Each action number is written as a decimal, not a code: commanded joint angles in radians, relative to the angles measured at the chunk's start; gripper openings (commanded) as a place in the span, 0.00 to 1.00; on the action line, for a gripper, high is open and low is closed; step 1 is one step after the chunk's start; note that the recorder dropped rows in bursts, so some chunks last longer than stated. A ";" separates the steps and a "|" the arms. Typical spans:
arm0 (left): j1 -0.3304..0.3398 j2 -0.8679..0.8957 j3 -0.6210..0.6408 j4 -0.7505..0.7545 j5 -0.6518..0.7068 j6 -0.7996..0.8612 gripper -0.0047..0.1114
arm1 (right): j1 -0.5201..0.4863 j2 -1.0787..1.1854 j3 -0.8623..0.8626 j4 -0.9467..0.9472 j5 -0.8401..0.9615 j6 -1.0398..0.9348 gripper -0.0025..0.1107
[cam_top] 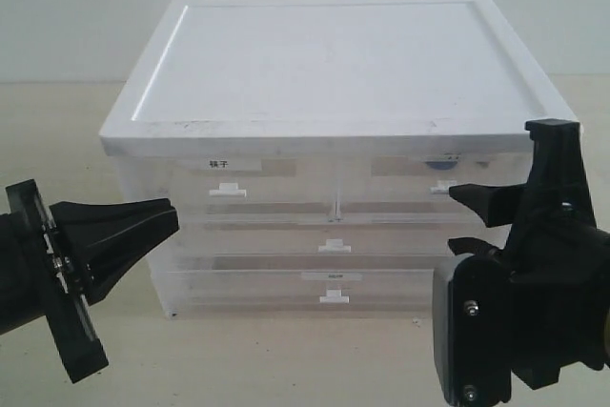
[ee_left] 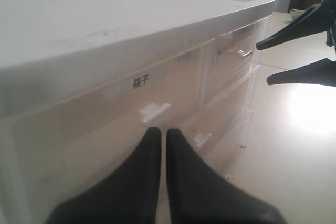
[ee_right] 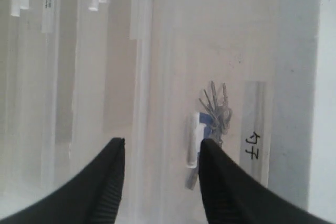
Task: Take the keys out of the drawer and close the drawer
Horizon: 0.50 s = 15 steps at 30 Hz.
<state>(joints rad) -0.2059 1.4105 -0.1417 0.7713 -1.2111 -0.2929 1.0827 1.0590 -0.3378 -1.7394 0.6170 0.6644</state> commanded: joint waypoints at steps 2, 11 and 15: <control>-0.005 0.003 -0.004 0.011 -0.010 -0.005 0.08 | -0.006 0.000 -0.011 -0.005 0.026 0.003 0.37; -0.005 0.003 -0.004 0.025 -0.010 -0.021 0.08 | -0.006 0.000 -0.038 -0.005 0.030 0.042 0.37; -0.005 0.003 -0.004 0.029 -0.010 -0.021 0.08 | -0.033 0.000 -0.038 -0.005 0.002 0.042 0.37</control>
<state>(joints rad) -0.2059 1.4105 -0.1417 0.7925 -1.2111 -0.3036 1.0754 1.0590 -0.3682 -1.7417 0.6341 0.6960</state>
